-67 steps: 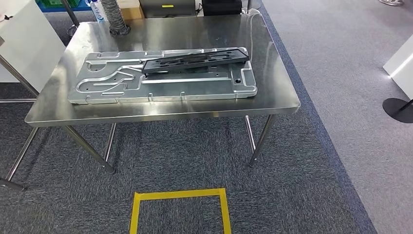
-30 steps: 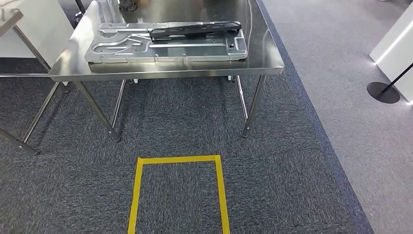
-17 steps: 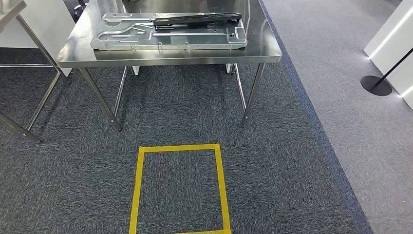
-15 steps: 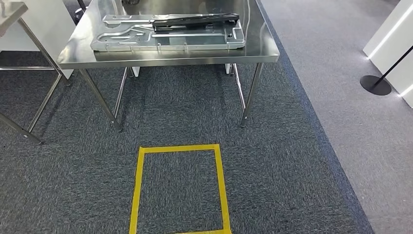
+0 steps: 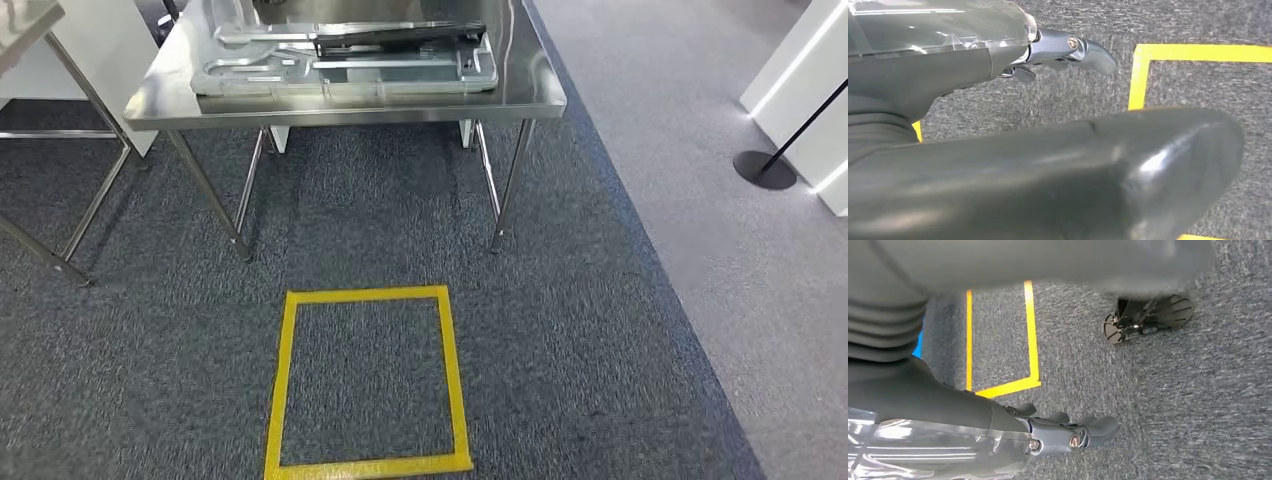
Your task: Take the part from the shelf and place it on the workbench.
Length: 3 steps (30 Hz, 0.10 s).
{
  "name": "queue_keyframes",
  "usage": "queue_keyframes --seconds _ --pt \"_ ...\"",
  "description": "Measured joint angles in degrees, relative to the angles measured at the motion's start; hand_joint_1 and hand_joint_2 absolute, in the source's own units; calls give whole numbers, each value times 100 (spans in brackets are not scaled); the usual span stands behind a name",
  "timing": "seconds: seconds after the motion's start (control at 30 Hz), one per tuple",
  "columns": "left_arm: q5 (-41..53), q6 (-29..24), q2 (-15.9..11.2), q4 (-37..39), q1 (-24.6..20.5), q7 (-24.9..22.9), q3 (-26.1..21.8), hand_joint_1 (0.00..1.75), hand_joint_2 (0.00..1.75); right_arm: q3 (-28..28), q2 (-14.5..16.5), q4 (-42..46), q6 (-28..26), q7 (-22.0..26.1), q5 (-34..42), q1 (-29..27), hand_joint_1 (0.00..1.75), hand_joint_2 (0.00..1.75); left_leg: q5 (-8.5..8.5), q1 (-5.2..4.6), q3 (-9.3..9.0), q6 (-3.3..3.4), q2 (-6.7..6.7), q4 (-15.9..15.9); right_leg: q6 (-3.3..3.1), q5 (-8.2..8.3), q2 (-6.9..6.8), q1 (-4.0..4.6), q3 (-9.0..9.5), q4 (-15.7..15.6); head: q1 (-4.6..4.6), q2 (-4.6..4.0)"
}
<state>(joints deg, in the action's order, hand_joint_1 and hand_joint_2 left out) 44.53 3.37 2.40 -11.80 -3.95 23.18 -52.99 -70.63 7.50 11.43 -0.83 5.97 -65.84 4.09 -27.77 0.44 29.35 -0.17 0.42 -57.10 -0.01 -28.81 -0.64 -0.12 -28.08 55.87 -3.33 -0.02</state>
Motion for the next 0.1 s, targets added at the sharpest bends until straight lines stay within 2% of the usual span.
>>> queue_keyframes --seconds 0.1 --pt "6 0 3 0 -1 -4 -15 0 0 -9 -1 0 29 45 7 9 0 175 18 21 35 101 -3 44 86 -20 5 6 -28 45 1 0"
